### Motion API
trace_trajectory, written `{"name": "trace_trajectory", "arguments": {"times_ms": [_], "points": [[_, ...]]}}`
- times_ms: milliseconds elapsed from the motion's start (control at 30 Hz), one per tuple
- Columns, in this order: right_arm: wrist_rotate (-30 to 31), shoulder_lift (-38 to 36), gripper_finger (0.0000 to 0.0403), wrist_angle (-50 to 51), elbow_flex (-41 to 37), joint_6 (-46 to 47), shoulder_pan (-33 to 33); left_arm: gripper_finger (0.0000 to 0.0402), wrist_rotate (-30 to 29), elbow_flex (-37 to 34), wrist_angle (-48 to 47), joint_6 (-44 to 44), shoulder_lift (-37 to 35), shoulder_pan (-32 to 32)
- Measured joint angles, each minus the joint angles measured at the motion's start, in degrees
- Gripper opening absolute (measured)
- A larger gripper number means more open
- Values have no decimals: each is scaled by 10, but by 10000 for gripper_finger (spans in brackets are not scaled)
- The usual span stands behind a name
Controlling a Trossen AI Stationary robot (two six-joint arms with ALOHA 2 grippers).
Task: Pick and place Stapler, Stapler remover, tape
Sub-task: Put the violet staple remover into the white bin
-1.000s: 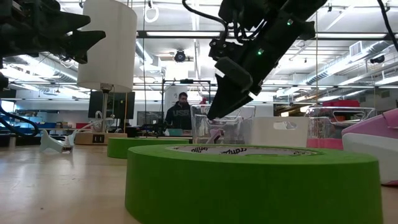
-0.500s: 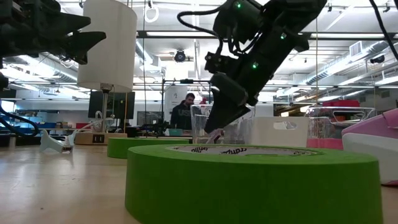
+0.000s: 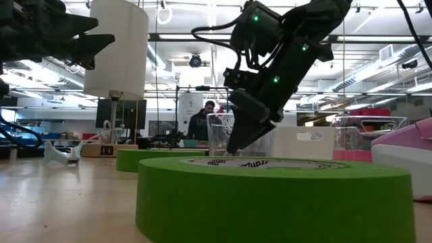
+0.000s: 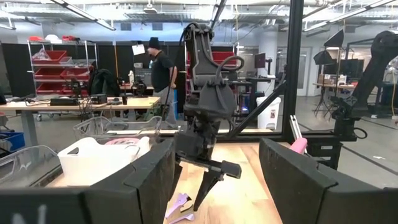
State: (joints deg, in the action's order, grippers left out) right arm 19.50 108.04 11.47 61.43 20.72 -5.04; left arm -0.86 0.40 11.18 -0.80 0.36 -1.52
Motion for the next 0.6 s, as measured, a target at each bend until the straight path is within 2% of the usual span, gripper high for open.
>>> {"name": "trace_trajectory", "arguments": {"times_ms": [100,267,300,600], "points": [[-6,2,196,4,0,12,1,236,0,0,0,0,0,0],[-11,4,33,7,0,10,1,236,0,0,0,0,0,0],[-11,4,17,7,0,8,1,236,0,0,0,0,0,0],[-55,4,2,4,0,2,4,236,0,0,0,0,0,0]]}}
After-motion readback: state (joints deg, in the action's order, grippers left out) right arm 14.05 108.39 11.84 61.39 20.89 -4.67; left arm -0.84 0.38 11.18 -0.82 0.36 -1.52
